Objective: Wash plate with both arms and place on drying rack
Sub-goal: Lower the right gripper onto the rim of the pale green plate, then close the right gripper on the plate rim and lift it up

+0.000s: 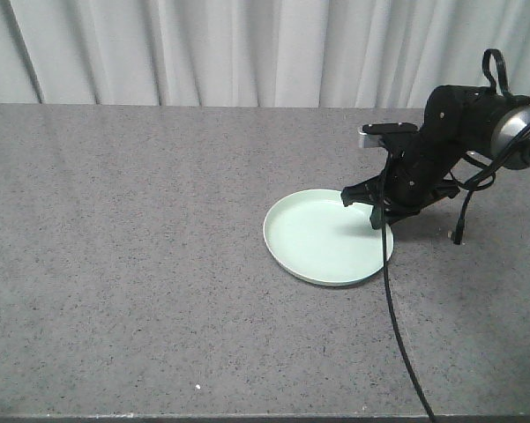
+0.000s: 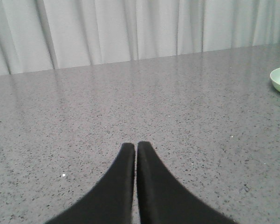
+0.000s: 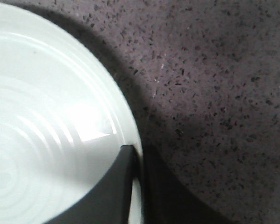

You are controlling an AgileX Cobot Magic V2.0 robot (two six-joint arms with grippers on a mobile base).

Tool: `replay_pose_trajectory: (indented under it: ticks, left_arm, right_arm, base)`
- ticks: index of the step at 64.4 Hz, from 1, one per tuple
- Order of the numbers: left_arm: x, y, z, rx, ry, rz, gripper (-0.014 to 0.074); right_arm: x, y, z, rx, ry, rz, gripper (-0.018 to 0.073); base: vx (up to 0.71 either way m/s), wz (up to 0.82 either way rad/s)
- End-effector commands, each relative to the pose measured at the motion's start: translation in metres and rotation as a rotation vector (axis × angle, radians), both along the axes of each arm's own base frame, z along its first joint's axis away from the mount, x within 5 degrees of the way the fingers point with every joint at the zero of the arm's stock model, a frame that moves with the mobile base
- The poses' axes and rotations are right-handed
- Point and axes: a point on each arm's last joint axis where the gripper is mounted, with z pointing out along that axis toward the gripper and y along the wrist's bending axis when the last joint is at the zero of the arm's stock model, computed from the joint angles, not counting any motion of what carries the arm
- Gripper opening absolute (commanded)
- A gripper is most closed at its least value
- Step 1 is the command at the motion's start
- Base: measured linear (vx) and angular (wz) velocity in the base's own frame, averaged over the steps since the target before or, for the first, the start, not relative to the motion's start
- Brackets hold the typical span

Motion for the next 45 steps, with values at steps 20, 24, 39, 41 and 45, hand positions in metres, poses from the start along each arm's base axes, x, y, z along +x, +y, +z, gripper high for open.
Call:
replay_pose_trajectory:
  ticks: [20, 24, 39, 41, 45]
  left_arm:
    - [0.0, 0.0, -0.002, -0.02, -0.06, 0.004, 0.0003]
    - [0.0, 0.0, -0.002, -0.02, -0.06, 0.004, 0.0003]
    - [0.0, 0.0, -0.002, -0.02, -0.06, 0.004, 0.0003]
    - [0.0, 0.0, -0.002, -0.02, -0.06, 0.004, 0.0003]
    - [0.0, 0.0, -0.002, -0.02, -0.06, 0.004, 0.0003]
  right_arm:
    - [-0.014, -0.006, 0.08, 0.02, -0.227, -0.005, -0.0006]
    - [-0.02, -0.007, 0.096, 0.021, -0.265, 0.004, -0.0006]
    - [-0.064, -0.012, 0.174, 0.052, -0.451, 0.019, -0.0003]
    - [-0.071, -0.012, 0.184, 0.06, -0.478, 0.018, -0.0003]
    - [-0.085, -0.014, 0.202, 0.07, -0.525, 0.019, -0.0003]
  base:
    - [0.0, 0.0]
    - [0.0, 0.0]
    - [0.0, 0.0]
    - [0.0, 0.0]
    - [0.0, 0.0]
